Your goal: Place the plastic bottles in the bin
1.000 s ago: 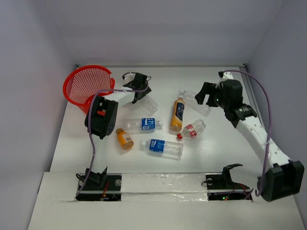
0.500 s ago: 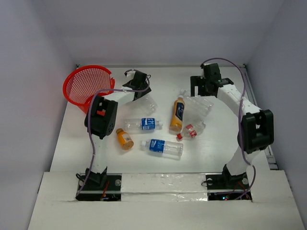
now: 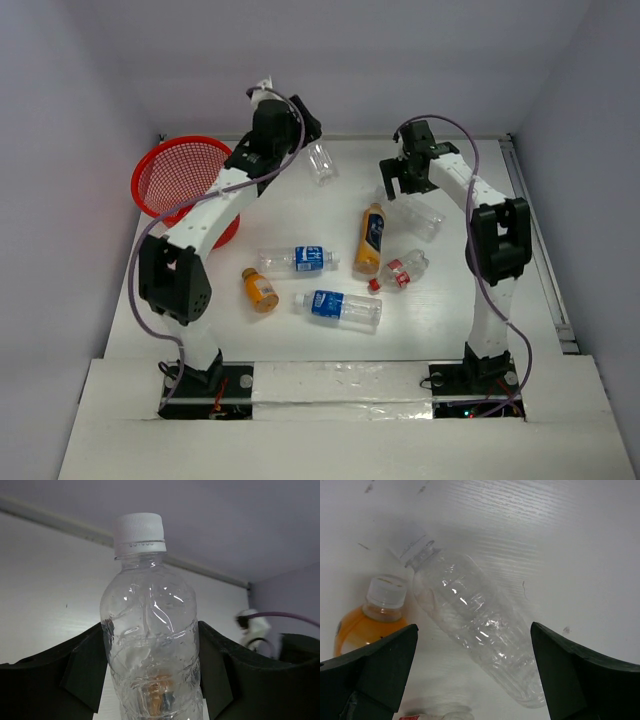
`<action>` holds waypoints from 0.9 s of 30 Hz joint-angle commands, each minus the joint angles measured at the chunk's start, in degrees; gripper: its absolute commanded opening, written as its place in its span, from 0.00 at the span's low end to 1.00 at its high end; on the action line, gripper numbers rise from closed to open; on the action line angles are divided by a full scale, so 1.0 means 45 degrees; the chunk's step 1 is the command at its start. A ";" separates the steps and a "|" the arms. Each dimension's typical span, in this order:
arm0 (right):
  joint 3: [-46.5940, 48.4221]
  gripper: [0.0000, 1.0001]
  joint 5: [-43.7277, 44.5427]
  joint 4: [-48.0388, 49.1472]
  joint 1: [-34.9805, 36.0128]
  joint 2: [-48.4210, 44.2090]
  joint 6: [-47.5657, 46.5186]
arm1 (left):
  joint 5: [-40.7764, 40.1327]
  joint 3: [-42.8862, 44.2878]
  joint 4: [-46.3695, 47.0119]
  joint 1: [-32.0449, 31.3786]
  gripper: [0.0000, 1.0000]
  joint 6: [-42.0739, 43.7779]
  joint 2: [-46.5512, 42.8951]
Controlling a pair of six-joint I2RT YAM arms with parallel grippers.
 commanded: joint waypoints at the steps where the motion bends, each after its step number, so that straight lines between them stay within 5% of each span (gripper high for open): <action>1: 0.1240 1.00 -0.0268 -0.1093 0.0191 0.0737 -0.0652 | -0.0495 0.1390 -0.0039 -0.0086 0.54 0.0874 -0.1589; 8: 0.2319 0.97 0.0045 -0.1624 0.0191 0.1990 -0.0945 | -0.2160 0.2568 -0.1939 0.0966 0.54 0.1911 -0.3364; 20: 0.2436 0.75 0.0474 -0.1175 0.0191 0.2226 -0.0653 | -0.5556 0.1630 -0.2680 0.4365 0.54 0.3374 -0.4228; 27: 0.1655 0.70 0.1098 0.0173 0.0191 0.1523 -0.0008 | -0.7372 -0.0224 -0.0789 0.4640 0.53 0.4428 -0.4772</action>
